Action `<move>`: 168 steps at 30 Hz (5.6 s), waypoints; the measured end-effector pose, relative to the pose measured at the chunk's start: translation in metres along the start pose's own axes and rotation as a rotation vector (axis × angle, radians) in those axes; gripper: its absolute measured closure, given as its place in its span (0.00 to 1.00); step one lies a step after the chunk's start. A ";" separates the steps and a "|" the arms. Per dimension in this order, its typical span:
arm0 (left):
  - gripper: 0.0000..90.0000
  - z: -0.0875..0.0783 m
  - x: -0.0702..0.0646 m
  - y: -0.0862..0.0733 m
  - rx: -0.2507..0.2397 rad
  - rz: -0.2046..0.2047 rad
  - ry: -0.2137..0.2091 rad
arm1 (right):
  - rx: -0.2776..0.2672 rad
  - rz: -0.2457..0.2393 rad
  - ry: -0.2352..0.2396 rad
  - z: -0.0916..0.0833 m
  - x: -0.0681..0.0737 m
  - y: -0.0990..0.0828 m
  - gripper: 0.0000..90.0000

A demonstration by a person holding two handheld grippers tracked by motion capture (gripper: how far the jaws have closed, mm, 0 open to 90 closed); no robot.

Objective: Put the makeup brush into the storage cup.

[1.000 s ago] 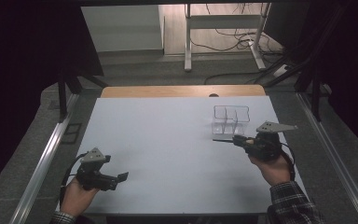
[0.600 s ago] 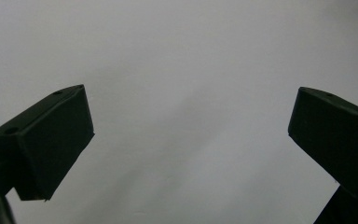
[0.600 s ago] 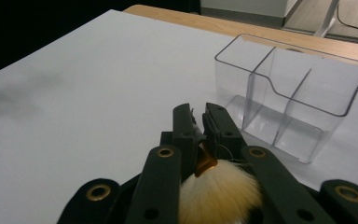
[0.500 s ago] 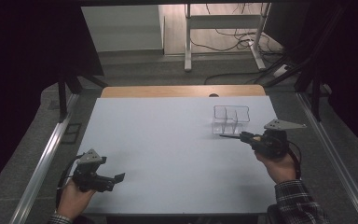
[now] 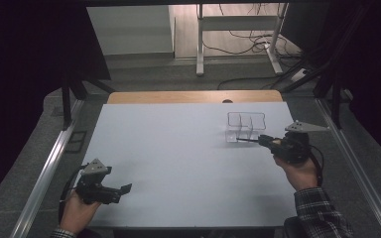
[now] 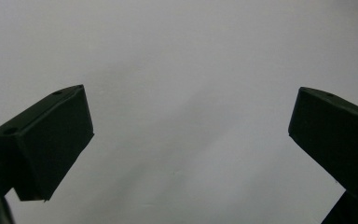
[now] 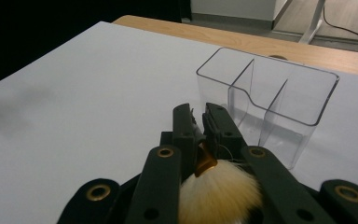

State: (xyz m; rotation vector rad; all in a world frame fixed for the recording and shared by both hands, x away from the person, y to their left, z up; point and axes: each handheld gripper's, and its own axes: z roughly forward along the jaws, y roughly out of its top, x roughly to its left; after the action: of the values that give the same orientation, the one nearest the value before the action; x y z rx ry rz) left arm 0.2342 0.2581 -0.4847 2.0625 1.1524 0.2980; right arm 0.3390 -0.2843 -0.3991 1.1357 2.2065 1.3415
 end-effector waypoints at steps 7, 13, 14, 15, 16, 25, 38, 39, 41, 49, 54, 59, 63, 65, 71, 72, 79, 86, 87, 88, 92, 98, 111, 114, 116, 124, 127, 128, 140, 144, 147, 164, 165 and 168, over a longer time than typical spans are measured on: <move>0.00 0.001 -0.002 0.000 0.007 0.009 0.004 | -0.005 -0.005 -0.012 -0.002 -0.004 0.011 0.92; 0.00 0.000 -0.001 0.000 0.000 0.006 0.009 | -0.011 -0.011 -0.020 -0.004 -0.006 0.021 0.93; 0.00 0.000 -0.001 0.000 -0.002 0.005 0.010 | -0.009 -0.012 -0.022 -0.004 -0.007 0.022 0.92; 0.00 -0.001 -0.001 0.000 -0.001 0.003 0.011 | -0.012 -0.011 -0.023 -0.004 -0.007 0.023 0.92; 0.00 -0.001 -0.001 0.000 -0.002 0.002 0.009 | -0.011 -0.010 -0.025 -0.004 -0.008 0.025 0.92; 0.00 0.002 -0.002 0.001 0.012 0.015 0.007 | -0.009 -0.008 -0.034 -0.002 -0.011 0.035 0.92; 0.00 0.003 -0.002 0.001 0.010 0.016 0.006 | -0.012 -0.014 -0.052 0.005 -0.015 0.050 0.92; 0.00 0.003 -0.002 0.001 0.011 0.016 0.006 | -0.009 -0.018 -0.056 0.005 -0.015 0.052 0.92; 0.00 0.003 -0.002 0.001 0.014 0.020 0.005 | -0.007 -0.019 -0.059 0.007 -0.016 0.054 0.92; 0.00 0.003 -0.002 0.002 0.015 0.023 0.003 | -0.004 -0.028 -0.070 0.014 -0.017 0.064 0.92; 0.00 0.003 -0.002 0.002 0.016 0.024 0.002 | 0.001 -0.027 -0.078 0.019 -0.019 0.068 0.92; 0.00 0.004 -0.003 0.002 0.018 0.027 0.002 | 0.019 -0.032 -0.084 0.026 -0.020 0.071 0.92; 0.00 0.004 -0.003 0.002 0.019 0.028 0.002 | 0.032 -0.037 -0.089 0.032 -0.020 0.072 0.92; 0.00 0.004 -0.003 0.002 0.019 0.028 0.002 | 0.040 -0.038 -0.091 0.035 -0.020 0.072 0.92; 0.00 0.004 -0.003 0.002 0.020 0.030 0.002 | 0.061 -0.039 -0.097 0.044 -0.021 0.071 0.92; 0.00 0.004 -0.003 0.002 0.022 0.030 0.002 | 0.066 -0.043 -0.098 0.046 -0.021 0.071 0.92; 0.00 0.004 -0.003 0.002 0.022 0.031 0.002 | 0.085 -0.047 -0.101 0.055 -0.021 0.069 0.92; 0.00 0.004 -0.003 0.002 0.022 0.031 0.002 | 0.101 -0.059 -0.107 0.064 -0.020 0.067 0.92; 0.00 0.004 -0.003 0.002 0.022 0.031 0.001 | 0.103 -0.060 -0.108 0.066 -0.019 0.067 0.92; 0.00 0.004 -0.003 0.002 0.022 0.031 0.001 | 0.105 -0.059 -0.107 0.067 -0.019 0.066 0.92; 0.00 0.004 -0.003 0.002 0.022 0.031 0.001 | 0.113 -0.066 -0.112 0.071 -0.019 0.065 0.92; 0.00 0.005 -0.003 0.002 0.023 0.033 0.000 | 0.121 -0.067 -0.116 0.078 -0.018 0.063 0.92; 0.00 0.005 -0.003 0.002 0.025 0.033 -0.001 | 0.140 -0.076 -0.125 0.092 -0.017 0.059 0.92; 0.00 0.005 -0.003 0.002 0.026 0.032 -0.002 | 0.143 -0.081 -0.129 0.094 -0.017 0.058 0.92; 0.00 0.005 -0.003 0.002 0.024 0.033 -0.002 | 0.145 -0.080 -0.129 0.096 -0.017 0.057 0.92; 0.00 0.005 -0.003 0.001 0.025 0.033 -0.002 | 0.165 -0.079 -0.134 0.105 -0.019 0.050 0.92; 0.00 0.005 -0.003 0.002 0.025 0.033 -0.001 | 0.174 -0.077 -0.135 0.109 -0.019 0.048 0.92; 0.00 0.005 -0.003 0.001 0.025 0.033 -0.001 | 0.176 -0.077 -0.136 0.110 -0.019 0.047 0.92; 0.00 0.005 -0.003 0.002 0.024 0.033 -0.001 | 0.141 -0.045 -0.104 0.112 -0.023 0.047 0.23; 0.00 0.005 -0.003 0.002 0.021 0.030 -0.003 | 0.136 -0.033 -0.113 0.111 -0.024 0.046 0.14; 0.00 0.004 -0.003 0.002 0.012 0.026 -0.006 | 0.144 -0.038 -0.122 0.110 -0.024 0.045 0.11; 0.00 0.004 -0.002 0.003 -0.011 0.023 -0.028 | 0.138 -0.061 -0.104 0.095 -0.015 0.045 0.04; 0.00 0.004 -0.003 0.003 -0.013 0.024 -0.027 | 0.139 -0.065 -0.105 0.094 -0.015 0.045 0.04; 0.00 0.003 -0.002 0.003 -0.016 0.024 -0.031 | 0.137 -0.070 -0.103 0.090 -0.013 0.046 0.03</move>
State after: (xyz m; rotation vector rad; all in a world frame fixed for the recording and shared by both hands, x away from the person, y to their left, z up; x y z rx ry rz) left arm 0.2367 0.2533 -0.4844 2.0619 1.1038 0.2849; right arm 0.4241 -0.2295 -0.4073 1.1356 2.2692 1.0934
